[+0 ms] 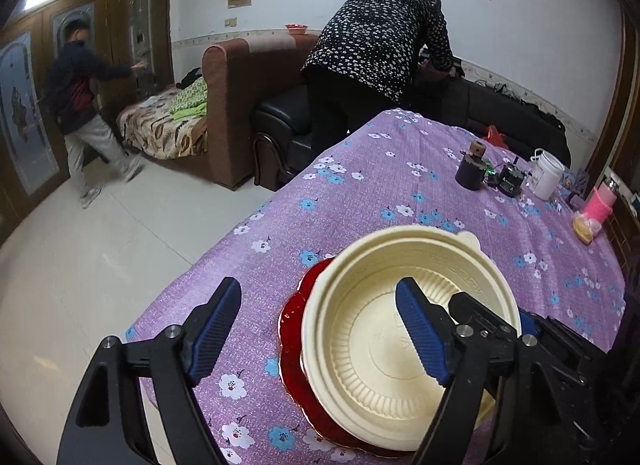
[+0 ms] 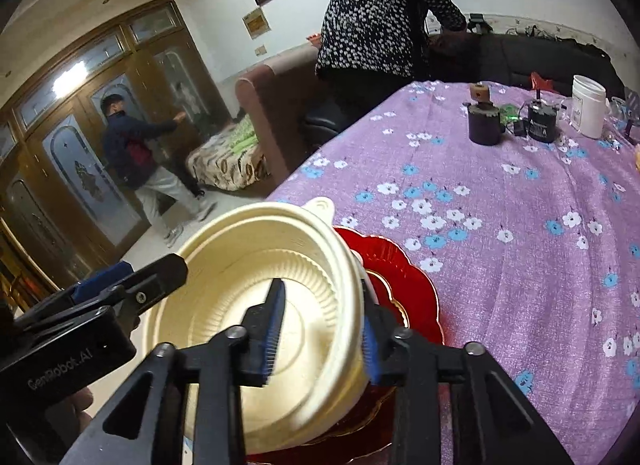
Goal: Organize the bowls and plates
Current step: 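Lower the small beige bowl into the white bowl and open the right tool, then withdraw the right tool from the finished stack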
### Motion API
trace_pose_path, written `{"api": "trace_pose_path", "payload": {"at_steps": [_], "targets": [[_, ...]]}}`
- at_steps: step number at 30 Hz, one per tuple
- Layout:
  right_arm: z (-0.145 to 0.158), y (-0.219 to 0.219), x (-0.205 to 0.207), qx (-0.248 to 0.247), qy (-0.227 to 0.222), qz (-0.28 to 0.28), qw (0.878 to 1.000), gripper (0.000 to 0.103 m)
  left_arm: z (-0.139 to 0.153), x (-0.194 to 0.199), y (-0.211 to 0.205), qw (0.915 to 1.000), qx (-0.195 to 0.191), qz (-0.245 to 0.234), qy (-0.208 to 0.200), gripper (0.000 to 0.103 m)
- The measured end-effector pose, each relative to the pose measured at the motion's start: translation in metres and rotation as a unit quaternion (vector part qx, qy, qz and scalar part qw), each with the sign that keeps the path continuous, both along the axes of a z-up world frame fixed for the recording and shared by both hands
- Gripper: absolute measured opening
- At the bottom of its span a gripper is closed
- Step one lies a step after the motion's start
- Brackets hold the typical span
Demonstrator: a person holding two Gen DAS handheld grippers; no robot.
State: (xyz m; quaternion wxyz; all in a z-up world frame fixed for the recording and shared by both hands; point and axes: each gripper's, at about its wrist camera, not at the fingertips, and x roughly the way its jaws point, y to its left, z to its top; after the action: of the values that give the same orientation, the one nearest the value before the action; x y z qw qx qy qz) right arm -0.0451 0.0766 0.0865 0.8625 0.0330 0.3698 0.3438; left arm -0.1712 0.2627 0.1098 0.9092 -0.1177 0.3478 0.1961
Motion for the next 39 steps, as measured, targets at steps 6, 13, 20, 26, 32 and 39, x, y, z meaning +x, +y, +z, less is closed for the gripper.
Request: {"api": "trace_pose_path", "payload": {"at_steps": [6, 13, 20, 26, 32, 39], "targets": [[0.007, 0.003, -0.005, -0.019, -0.043, -0.008, 0.999, 0.056, 0.0, -0.002, 0.005, 0.9999, -0.011, 0.008, -0.007, 0.081], [0.014, -0.002, -0.008, -0.01, -0.062, -0.026, 0.998, 0.06, 0.002, -0.006, 0.003, 0.9998, 0.003, 0.015, -0.015, 0.083], [0.016, -0.009, -0.014, -0.003, -0.065, -0.037, 0.997, 0.063, 0.007, -0.013, -0.003, 0.9987, 0.037, 0.028, -0.022, 0.09], [0.018, -0.018, -0.019, 0.008, -0.061, -0.047, 0.997, 0.064, 0.011, -0.018, -0.009, 0.9982, 0.046, 0.028, -0.028, 0.09], [0.02, -0.026, -0.026, 0.014, -0.063, -0.049, 0.997, 0.064, 0.015, -0.025, -0.02, 0.9978, 0.054, 0.024, -0.031, 0.09], [0.022, -0.038, -0.036, 0.019, -0.064, -0.054, 0.996, 0.065, 0.021, -0.037, -0.034, 0.997, 0.064, 0.017, -0.038, 0.09]]}}
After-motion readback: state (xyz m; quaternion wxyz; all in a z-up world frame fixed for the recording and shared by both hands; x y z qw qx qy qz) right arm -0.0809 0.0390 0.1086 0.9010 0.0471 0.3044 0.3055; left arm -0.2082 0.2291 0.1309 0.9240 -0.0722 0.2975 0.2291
